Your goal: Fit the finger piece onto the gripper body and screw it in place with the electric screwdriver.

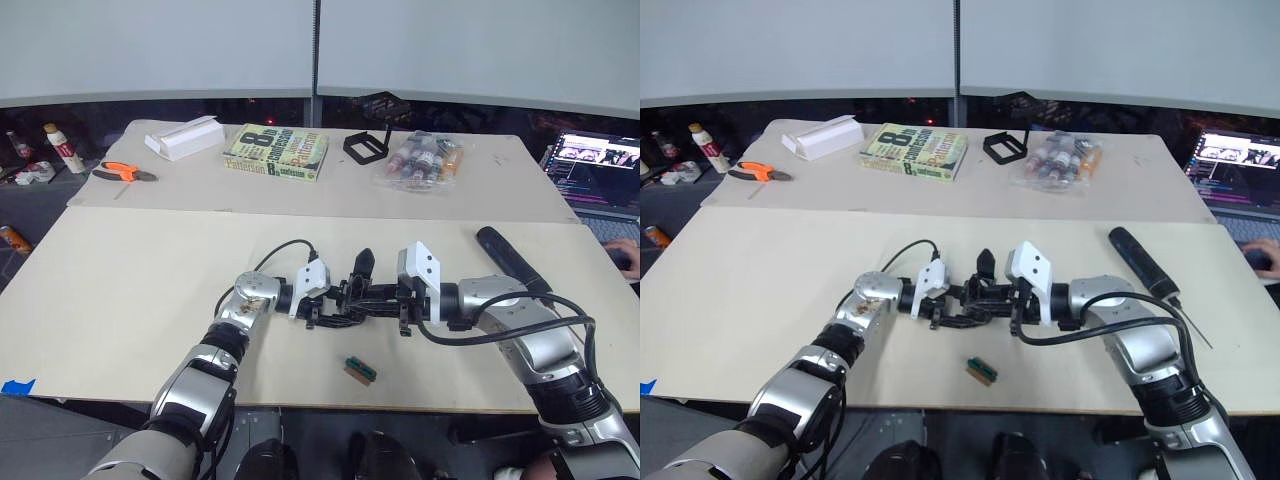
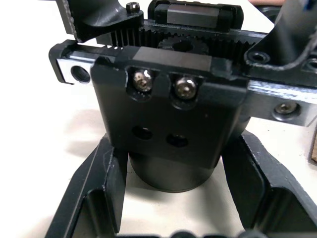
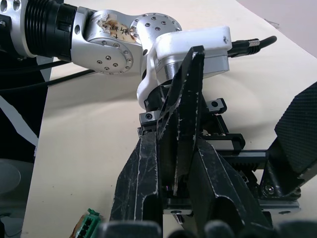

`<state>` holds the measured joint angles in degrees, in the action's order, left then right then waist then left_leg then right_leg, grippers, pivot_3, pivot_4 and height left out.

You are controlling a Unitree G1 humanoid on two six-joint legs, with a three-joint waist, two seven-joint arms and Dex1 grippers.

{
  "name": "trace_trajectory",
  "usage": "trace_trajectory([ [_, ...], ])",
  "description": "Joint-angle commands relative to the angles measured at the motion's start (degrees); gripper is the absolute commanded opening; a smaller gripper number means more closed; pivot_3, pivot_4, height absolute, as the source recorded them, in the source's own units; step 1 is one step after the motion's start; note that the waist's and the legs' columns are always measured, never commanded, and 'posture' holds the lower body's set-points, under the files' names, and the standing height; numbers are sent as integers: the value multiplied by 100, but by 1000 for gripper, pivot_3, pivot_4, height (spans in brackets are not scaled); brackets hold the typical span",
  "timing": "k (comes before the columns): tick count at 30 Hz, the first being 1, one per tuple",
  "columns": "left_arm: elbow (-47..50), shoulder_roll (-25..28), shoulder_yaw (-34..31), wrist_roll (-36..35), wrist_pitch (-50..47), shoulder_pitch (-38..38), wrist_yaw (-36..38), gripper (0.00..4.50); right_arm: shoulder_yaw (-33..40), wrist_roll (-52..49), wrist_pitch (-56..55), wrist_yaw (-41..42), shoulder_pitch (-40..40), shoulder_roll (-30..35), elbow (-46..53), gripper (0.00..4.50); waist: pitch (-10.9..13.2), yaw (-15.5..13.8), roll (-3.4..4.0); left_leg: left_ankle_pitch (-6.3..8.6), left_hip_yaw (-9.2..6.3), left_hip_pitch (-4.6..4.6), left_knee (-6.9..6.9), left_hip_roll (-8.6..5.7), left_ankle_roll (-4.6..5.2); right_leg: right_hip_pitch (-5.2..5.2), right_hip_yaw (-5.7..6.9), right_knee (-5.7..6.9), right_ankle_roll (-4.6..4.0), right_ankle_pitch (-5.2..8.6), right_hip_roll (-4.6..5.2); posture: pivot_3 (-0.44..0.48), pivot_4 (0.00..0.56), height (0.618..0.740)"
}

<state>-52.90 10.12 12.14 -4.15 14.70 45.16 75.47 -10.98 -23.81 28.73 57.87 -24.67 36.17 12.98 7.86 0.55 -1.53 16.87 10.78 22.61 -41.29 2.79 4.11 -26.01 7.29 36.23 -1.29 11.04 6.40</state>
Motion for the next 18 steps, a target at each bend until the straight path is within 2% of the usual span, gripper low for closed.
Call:
trace_trajectory([
  [1,135,-42,51,40,-39,-70,54,2271,105,-56,35,33,-132,-25,51,368,0,5,0,0,0,0,1,0,0,-1,0,0,0,0,0,0,150,740],
  [3,143,-42,47,41,-47,-79,48,2271,164,-137,-34,139,-174,-35,135,368,0,4,0,0,0,1,1,0,0,-2,0,0,0,0,0,0,150,740],
  [5,145,-42,43,40,-55,-83,40,2271,209,-130,-154,165,-223,-55,222,1412,1,-2,0,0,0,3,1,-1,0,-3,1,-1,0,0,1,0,150,740],
  [9,152,-40,35,34,-71,-91,33,2271,339,-298,-79,143,-300,-143,375,2826,0,-16,0,0,0,10,1,-2,0,-8,2,-3,0,0,2,0,150,740],
  [10,154,-38,34,33,-74,-94,34,2271,370,-294,-196,155,-318,-174,409,3039,1,-20,0,0,0,11,0,-2,0,-8,3,-3,0,0,2,0,150,740],
  [11,155,-37,32,32,-77,-97,30,2271,416,-338,-206,142,-337,-198,461,3539,1,-22,0,0,0,12,1,-3,1,-8,3,-3,0,0,2,0,150,740],
  [14,163,-20,24,26,-81,-114,32,2271,575,-503,-217,133,-329,-240,605,4465,1,-26,0,1,0,13,1,-3,1,-9,3,-4,1,0,2,0,150,740],
  [18,169,-9,9,31,-89,-132,21,2271,719,-701,-229,269,-193,-200,738,4465,1,-26,0,1,0,13,1,-3,1,-10,3,-4,1,0,2,0,150,740],
])
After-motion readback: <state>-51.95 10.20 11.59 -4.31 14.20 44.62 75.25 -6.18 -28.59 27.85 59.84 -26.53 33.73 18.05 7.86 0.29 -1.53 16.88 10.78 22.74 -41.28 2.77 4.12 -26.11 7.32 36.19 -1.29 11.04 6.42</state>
